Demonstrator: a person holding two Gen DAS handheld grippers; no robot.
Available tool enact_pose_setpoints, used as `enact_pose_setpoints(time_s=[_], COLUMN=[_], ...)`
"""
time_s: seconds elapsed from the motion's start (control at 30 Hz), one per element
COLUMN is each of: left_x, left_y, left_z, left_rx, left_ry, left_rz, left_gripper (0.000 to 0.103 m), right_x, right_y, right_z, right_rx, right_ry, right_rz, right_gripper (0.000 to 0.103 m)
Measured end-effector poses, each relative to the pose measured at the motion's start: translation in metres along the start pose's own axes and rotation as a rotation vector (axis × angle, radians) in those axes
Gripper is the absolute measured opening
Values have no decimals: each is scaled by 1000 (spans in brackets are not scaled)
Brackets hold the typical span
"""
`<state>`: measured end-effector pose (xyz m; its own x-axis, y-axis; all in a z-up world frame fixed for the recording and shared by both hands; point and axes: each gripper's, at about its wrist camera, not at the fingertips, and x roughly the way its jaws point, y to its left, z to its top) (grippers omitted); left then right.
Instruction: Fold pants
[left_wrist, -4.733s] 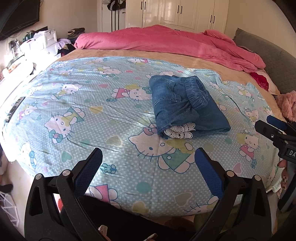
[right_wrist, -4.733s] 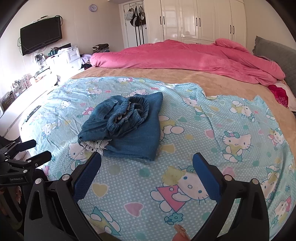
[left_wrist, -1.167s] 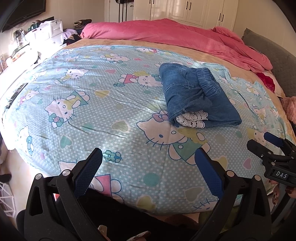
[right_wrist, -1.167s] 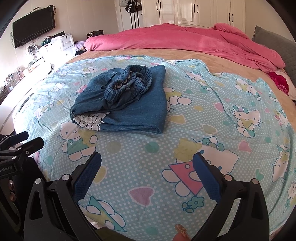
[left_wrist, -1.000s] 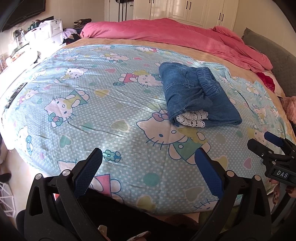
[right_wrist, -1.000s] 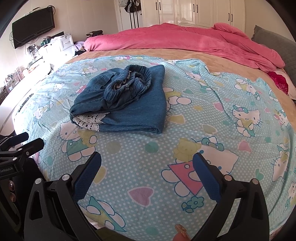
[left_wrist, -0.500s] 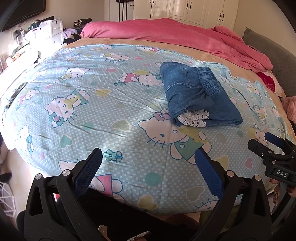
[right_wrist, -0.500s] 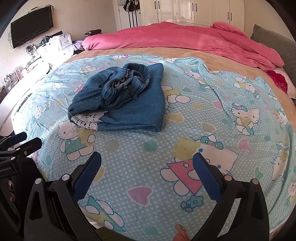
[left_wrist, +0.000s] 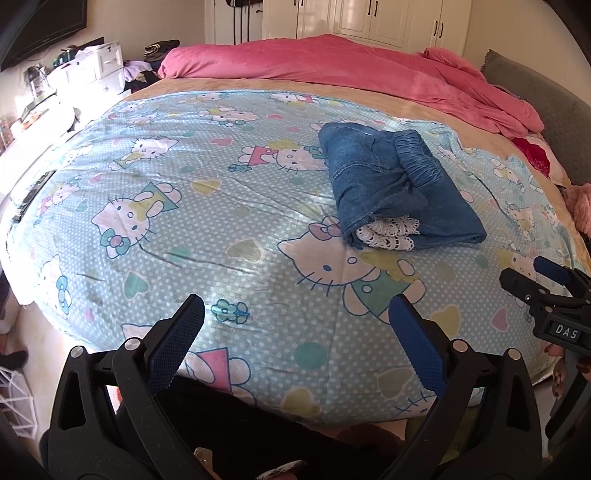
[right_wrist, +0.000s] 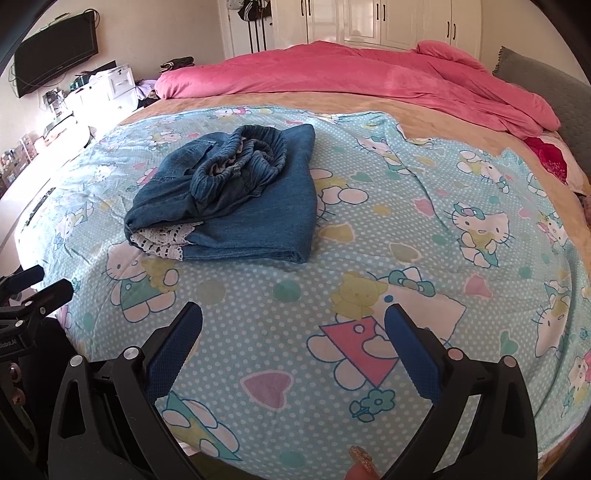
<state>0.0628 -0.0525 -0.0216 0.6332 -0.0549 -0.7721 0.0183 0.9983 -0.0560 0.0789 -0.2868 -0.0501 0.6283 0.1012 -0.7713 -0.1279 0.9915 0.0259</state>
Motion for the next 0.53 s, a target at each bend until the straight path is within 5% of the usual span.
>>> enact_pose_setpoints(time_s=[0.3,0.43,0.53], left_x=[10,33,60], left_y=[31,79,124], left_z=[15,32,55], left_rx=[-87,-176,-214], left_ry=[10,60,95], left_rz=[-21,24,137], left_gripper=[94,94,94], right_x=[9,16,18], right_y=[-43,-93,-157], right_z=[6,14,19], right_rx=[87,186,289], right_ry=[17,9,-11], right_rz=[-71,-133,-278], right_gripper=[99,99,99])
